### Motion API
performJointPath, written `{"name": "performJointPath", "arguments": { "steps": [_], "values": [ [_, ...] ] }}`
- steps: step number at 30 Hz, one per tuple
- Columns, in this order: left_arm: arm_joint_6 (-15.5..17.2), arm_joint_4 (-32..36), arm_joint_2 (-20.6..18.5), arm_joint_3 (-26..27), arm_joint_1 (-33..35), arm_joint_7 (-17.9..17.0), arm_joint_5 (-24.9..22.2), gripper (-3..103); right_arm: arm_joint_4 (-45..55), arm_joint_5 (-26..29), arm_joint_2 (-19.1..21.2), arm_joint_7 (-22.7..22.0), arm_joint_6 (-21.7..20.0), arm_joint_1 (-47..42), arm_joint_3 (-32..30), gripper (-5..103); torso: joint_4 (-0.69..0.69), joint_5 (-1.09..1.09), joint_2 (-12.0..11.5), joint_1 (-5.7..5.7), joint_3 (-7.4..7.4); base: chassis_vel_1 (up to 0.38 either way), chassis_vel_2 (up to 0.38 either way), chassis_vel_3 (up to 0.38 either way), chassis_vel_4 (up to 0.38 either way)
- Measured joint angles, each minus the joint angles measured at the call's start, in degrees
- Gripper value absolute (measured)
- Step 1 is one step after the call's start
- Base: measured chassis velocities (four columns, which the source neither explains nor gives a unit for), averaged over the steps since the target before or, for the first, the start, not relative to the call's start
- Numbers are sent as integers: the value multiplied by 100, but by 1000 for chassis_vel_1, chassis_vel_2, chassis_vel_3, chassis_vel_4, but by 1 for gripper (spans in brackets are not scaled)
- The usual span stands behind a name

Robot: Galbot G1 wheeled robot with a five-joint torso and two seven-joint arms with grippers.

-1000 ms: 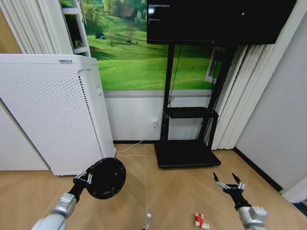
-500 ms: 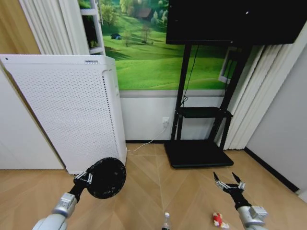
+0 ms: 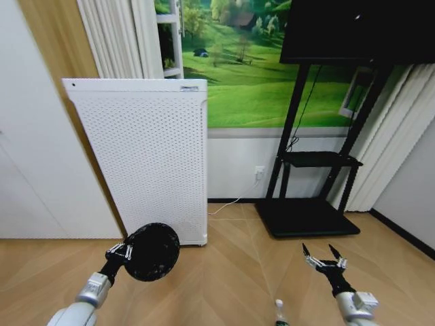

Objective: Pick up the trash bin and place the garbage on the floor into it.

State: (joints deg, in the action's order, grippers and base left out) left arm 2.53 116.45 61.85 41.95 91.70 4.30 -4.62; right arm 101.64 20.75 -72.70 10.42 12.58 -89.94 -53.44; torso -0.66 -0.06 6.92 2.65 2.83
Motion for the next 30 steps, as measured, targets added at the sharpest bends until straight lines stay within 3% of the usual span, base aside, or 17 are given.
{"name": "performJointPath", "arguments": {
  "steps": [3, 8, 11, 15, 22, 30],
  "values": [
    [-1, -1, 5, -32, -14, -1, 12, 7, 8, -83, 19, -14, 1, -5, 0, 100, -4, 8, 1, -1, -2, 155, 90, -171, -203],
    [33, -4, 47, -154, -115, -37, 19, 7, 78, -559, 170, -183, -123, -102, 42, 100, 3, 8, 0, 0, 0, 49, 58, 18, -12],
    [94, -3, 76, -262, -172, -82, -2, 7, 101, -685, 363, -312, -336, -216, 127, 100, -1, 9, 0, 0, -1, -91, -34, 68, 56],
    [149, 25, 188, -524, -200, -116, -35, 7, -45, -767, 903, -602, -577, -445, 433, 100, -5, 8, 1, 0, -1, -65, -60, 27, 18],
    [115, -29, 397, -954, -143, -139, 128, 7, -295, -418, 1145, -1139, -964, -857, 1246, 100, -2, 6, 1, 0, -1, 0, 0, 0, 0],
    [91, -134, 322, -1081, -240, -139, 150, 7, -544, 7, 1311, -1473, -1292, -953, 1818, 100, -2, 6, 1, 0, -1, 0, 0, 0, 0]
  ]
}}
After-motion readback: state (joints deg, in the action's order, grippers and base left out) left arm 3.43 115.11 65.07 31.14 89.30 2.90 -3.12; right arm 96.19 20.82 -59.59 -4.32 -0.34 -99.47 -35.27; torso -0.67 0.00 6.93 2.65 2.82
